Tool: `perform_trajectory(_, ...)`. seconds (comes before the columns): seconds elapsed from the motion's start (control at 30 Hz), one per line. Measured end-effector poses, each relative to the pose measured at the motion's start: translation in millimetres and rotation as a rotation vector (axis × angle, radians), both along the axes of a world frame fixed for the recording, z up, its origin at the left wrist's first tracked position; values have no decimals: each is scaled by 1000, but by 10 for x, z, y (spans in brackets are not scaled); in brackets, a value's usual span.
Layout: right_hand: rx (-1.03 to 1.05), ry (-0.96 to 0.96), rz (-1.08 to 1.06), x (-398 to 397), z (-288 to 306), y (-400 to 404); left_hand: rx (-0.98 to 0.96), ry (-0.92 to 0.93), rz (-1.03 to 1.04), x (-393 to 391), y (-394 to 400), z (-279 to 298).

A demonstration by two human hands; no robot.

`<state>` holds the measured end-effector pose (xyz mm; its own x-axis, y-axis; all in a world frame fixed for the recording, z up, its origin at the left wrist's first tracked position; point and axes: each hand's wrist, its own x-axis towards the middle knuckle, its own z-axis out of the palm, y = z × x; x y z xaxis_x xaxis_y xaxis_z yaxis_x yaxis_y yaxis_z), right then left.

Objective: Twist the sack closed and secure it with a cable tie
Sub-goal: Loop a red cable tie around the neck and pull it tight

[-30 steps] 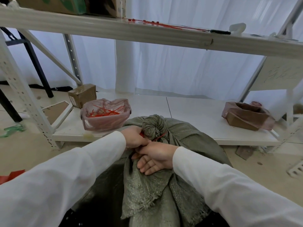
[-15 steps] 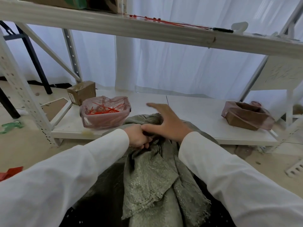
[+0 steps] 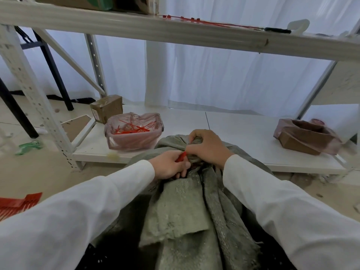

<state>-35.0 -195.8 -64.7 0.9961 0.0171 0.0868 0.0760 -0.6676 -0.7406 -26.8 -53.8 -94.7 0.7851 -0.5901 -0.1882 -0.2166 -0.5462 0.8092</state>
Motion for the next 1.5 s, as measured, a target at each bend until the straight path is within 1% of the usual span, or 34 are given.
perform_trajectory(0.07, 243, 71, -64, -26, 12, -110, -28, -37, -28, -2, -35, 22)
perform_trajectory(0.17, 509, 135, -61, -67, -33, -268, -62, -56, -75, -19, -87, 39)
perform_trajectory(0.23, 593, 162, -42, -102, -42, -324, -73, -54, -96, -30, -115, 19)
perform_trajectory(0.27, 580, 162, -28, -120, -30, -334, -71, -59, -100, -33, -125, 0)
perform_trajectory(0.3, 523, 150, -12, -145, -11, -331, -65, -65, -99, -29, -130, -19)
perform_trajectory(0.33, 424, 130, 11, -169, 5, -322, -55, -67, -97, -21, -128, -34)
perform_trajectory(0.4, 118, 57, 49, -205, 34, -275, -39, -57, -93, 2, -108, -44)
perform_trajectory(0.43, -60, -24, 75, -236, 47, -227, -33, -52, -93, 9, -97, -40)
perform_trajectory(0.47, -247, -147, 110, -265, 68, -175, -23, -53, -95, 10, -87, -37)
perform_trajectory(0.5, -416, -270, 172, -282, 78, -133, -13, -56, -99, 12, -81, -30)
perform_trajectory(0.53, -542, -372, 252, -285, 75, -104, -3, -61, -102, 12, -78, -22)
perform_trajectory(0.57, -617, -416, 324, -281, 59, -95, 10, -66, -105, 20, -74, -17)
perform_trajectory(0.6, -656, -383, 371, -290, 72, -79, 22, -61, -106, 30, -65, -13)
perform_trajectory(0.67, -688, -320, 380, -305, 73, -73, 37, -29, -122, 67, -33, 10)
perform_trajectory(0.8, -684, -329, 331, -264, 20, -100, 65, 13, -155, 172, 28, 66)
perform_trajectory(0.9, -689, -318, 312, -233, -14, -76, 94, -12, -152, 226, 46, 92)
perform_trajectory(1.0, -736, -314, 308, -229, -34, -63, 131, -28, -165, 249, 55, 97)
perform_trajectory(1.13, -821, -343, 307, -254, -68, -6, 170, -44, -160, 255, 61, 74)
perform_trajectory(1.2, -867, -415, 264, -270, -125, 33, 178, -42, -158, 258, 67, 64)
perform_trajectory(1.33, -860, -454, 248, -297, -136, 78, 179, -12, -173, 270, 86, 74)
perform_trajectory(1.5, -846, -419, 268, -325, -131, 101, 228, 6, -217, 295, 116, 157)
